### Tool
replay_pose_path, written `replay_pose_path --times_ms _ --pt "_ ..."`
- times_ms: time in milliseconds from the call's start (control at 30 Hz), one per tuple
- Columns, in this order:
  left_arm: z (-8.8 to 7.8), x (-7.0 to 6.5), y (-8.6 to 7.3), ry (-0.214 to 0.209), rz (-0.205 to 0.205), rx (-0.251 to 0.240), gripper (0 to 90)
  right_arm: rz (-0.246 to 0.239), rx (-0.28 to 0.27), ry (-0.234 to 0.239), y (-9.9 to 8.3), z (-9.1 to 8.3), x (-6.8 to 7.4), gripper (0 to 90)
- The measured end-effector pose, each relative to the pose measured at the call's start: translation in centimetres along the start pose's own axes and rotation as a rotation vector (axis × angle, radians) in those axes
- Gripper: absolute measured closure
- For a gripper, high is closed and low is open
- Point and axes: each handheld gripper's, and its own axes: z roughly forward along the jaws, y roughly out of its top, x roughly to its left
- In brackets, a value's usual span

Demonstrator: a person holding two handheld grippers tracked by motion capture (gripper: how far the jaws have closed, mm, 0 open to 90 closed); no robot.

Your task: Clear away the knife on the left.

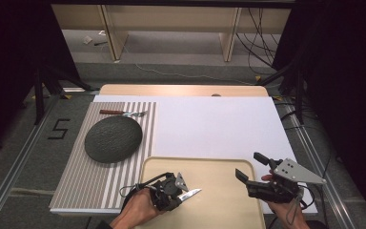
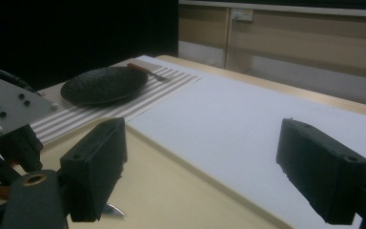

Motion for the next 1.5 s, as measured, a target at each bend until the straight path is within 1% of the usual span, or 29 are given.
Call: replay_pose_path --times_ms 167,267,300,333,400,433,467,500,667,733,833,900,1000,1233,1500 --pt "0.4 -0.2 0.2 -0.018 0.011 0.022 89.4 0.000 -0.002 0.001 0.0 0.0 0.0 18.3" --pt "0.5 -0.3 0.2 -0.020 0.015 0.037 89.5 0.001 0.000 0.001 0.0 0.0 0.0 18.3" --pt "0.6 -0.3 0.1 -0.017 0.015 0.052 89.5 0.001 -0.004 0.002 0.0 0.0 0.0 18.3" --pt "0.6 -0.3 0.1 -0.017 0.015 0.052 89.5 0.001 -0.004 0.002 0.0 0.0 0.0 18.3" --pt "0.6 -0.2 -0.1 -0.015 0.011 0.062 89.5 0.002 -0.004 0.002 0.0 0.0 0.0 18.3" --pt "0.5 0.1 -0.2 -0.019 0.008 0.072 89.5 0.001 -0.004 0.002 0.0 0.0 0.0 18.3" --pt "0.5 0.1 -0.2 -0.019 0.008 0.072 89.5 0.001 -0.004 0.002 0.0 0.0 0.0 18.3" --pt "0.5 0.2 -0.4 -0.017 -0.006 0.069 89.6 0.002 -0.005 0.002 0.0 0.0 0.0 18.3" --pt "0.3 0.4 -0.6 -0.013 -0.013 0.070 89.5 0.000 -0.007 0.002 0.0 0.0 0.0 18.3" --pt "0.2 0.5 -0.8 -0.018 -0.017 0.073 89.5 0.000 -0.007 0.003 0.0 0.0 0.0 18.3" --pt "-0.2 0.9 -1.4 -0.013 -0.033 0.079 89.5 0.003 -0.006 0.003 0.0 0.0 0.0 18.3" --pt "-0.3 1.0 -1.5 -0.012 -0.035 0.082 89.5 0.001 -0.007 0.003 0.0 0.0 0.0 18.3" --pt "-0.4 1.2 -1.8 -0.011 -0.050 0.084 89.5 0.003 -0.006 0.003 0.0 0.0 0.0 18.3" --pt "-0.6 1.6 -2.0 -0.007 -0.060 0.088 89.5 0.002 -0.006 0.003 0.0 0.0 0.0 18.4" --pt "-1.1 1.9 -2.5 -0.009 -0.070 0.105 89.5 0.002 -0.006 0.004 0.0 0.0 0.0 18.4"
